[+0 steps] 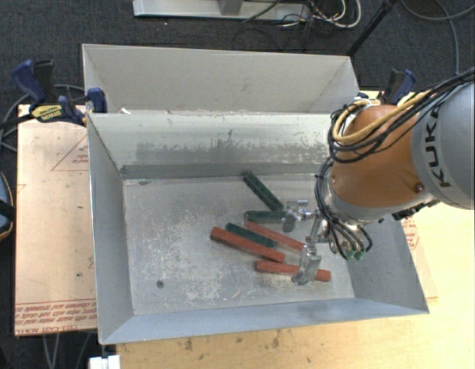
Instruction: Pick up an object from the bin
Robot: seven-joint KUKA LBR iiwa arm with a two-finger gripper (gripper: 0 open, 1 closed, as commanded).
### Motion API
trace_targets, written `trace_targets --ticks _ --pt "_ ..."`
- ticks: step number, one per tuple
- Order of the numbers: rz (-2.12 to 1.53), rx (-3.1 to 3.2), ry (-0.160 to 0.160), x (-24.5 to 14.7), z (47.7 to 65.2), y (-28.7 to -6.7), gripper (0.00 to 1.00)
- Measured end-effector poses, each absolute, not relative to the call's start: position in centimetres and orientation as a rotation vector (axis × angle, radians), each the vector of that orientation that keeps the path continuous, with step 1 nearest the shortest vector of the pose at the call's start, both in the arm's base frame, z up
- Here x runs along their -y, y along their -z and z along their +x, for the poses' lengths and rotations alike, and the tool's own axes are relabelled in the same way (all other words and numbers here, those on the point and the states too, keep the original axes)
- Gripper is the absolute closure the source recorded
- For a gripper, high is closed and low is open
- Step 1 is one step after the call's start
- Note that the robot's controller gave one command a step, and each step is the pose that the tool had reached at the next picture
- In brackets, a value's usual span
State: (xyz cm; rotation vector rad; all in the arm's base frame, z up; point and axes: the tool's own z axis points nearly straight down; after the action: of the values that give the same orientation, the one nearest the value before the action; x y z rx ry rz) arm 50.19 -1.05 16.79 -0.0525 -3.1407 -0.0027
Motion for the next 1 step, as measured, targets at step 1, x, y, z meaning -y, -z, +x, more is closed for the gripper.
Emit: trace_targets --ticks 1 --pt "-0.268 3.137 0.003 -0.39 51.92 -6.89 0.00"
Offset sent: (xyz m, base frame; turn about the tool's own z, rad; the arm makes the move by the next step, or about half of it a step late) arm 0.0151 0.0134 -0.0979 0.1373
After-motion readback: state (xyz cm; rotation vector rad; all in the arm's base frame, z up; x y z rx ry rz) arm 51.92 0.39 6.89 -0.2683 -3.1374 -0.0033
